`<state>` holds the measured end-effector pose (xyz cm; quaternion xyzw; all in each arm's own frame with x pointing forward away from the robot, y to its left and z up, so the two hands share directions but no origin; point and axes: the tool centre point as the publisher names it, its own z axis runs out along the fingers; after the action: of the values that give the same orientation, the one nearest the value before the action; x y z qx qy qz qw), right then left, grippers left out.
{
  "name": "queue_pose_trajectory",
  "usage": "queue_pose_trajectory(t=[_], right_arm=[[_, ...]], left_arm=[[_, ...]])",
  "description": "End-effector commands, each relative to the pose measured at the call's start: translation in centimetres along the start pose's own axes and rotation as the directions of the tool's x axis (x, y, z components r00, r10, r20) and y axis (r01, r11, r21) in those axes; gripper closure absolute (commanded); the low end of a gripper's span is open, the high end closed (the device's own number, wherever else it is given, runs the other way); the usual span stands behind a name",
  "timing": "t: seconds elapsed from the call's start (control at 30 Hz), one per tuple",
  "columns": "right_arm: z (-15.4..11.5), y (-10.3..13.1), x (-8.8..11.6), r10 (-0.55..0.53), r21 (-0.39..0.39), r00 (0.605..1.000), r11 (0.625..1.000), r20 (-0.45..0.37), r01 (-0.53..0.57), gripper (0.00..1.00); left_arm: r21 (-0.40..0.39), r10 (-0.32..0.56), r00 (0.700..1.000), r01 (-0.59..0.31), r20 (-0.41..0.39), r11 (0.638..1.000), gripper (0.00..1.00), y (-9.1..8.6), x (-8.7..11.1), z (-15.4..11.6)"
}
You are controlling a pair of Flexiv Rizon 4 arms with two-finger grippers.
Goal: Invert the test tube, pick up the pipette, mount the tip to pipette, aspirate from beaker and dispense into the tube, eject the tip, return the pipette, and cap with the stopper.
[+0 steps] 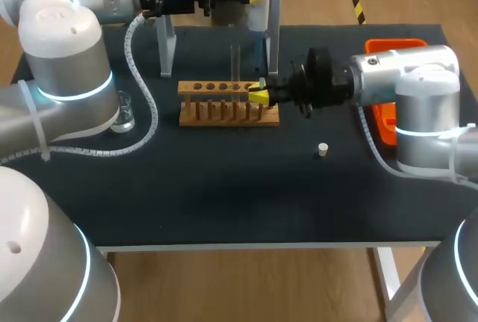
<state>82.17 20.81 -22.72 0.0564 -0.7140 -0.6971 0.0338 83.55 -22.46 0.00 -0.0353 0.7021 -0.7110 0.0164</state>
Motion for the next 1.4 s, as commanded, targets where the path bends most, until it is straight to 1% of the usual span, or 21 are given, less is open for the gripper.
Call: queue_pose_trajectory(t=[0.03,0.1,0.13,0.6,1.07,1.4], right_arm=[[0.1,-0.1,0.1,-0.002,-0.001,1.0,1.0,0.002,0.002,1.0],[0.2,-0.1,0.1,-0.002,-0.003,1.0,1.0,0.002,0.002,1.0],[0.2,-0.1,0.1,-0.001,-0.004,1.0,1.0,0.002,0.001,1.0],[0.7,-0.3,-0.5,-0.002,-0.017,1.0,1.0,0.026,0.002,1.0],[1.2,0.5,-1.0,-0.017,-0.026,0.999,0.999,0.033,0.018,1.0],[1.0,0.8,-0.8,-0.022,-0.026,0.999,0.999,0.033,0.023,1.0]], left_arm=[[0.018,0.01,1.0,-0.01,-0.002,1.0,1.0,-0.1,0.0,-0.1],[-0.005,0.005,1.0,-0.005,0.006,1.0,1.0,-0.1,0.1,-0.2],[0.016,0.011,1.0,-0.011,0.006,1.0,1.0,-0.1,0.1,-0.2],[0.015,0.012,1.0,-0.012,0.006,1.0,1.0,-0.1,0.1,-0.3],[0.015,0.012,1.0,-0.012,0.006,1.0,1.0,-0.1,0.1,-0.3],[0.015,0.012,1.0,-0.012,0.006,1.0,1.0,-0.1,0.1,-0.3]])
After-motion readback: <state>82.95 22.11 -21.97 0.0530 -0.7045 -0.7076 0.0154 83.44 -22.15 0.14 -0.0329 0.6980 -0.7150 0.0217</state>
